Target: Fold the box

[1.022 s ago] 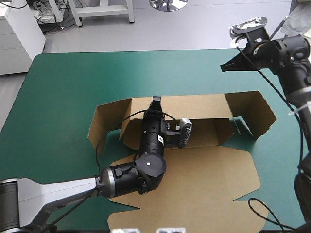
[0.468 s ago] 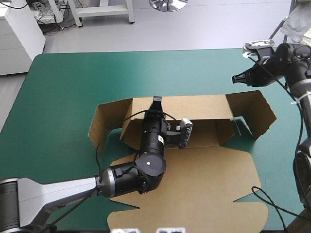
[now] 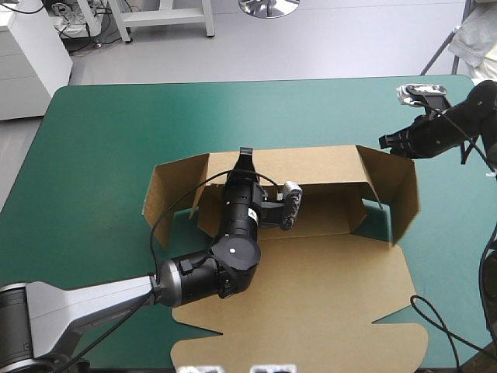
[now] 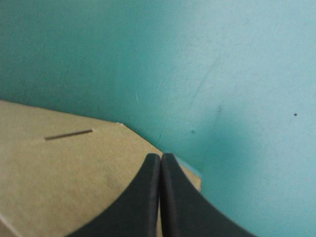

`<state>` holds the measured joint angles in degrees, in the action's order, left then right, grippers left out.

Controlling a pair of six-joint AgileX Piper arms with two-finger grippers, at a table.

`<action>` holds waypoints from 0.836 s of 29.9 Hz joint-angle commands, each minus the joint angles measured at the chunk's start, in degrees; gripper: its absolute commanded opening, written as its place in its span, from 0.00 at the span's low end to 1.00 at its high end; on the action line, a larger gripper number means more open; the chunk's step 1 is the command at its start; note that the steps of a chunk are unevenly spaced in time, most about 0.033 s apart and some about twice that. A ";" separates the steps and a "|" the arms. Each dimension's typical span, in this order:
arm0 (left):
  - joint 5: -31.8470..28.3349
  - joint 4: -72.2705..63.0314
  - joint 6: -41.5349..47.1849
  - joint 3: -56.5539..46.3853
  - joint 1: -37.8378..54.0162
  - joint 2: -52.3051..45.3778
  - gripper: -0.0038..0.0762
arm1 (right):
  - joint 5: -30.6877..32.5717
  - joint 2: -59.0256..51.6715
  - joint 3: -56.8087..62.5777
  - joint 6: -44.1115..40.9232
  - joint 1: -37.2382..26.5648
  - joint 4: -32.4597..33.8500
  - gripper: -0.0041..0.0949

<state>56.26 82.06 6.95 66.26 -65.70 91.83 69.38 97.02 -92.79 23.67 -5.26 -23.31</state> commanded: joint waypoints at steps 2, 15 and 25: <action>2.06 3.32 0.09 1.30 1.67 -2.51 0.04 | 2.48 -4.31 1.27 2.33 -0.67 -4.85 0.02; 1.56 3.31 0.09 1.30 2.14 -2.51 0.04 | -0.29 -12.04 17.42 12.51 -0.67 -13.48 0.02; 0.83 3.53 0.09 1.30 2.14 -2.51 0.04 | -12.44 -22.09 32.00 24.19 -0.67 -16.58 0.02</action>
<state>55.97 81.71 6.95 66.16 -63.64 91.83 62.21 78.22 -62.27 44.90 -5.39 -36.64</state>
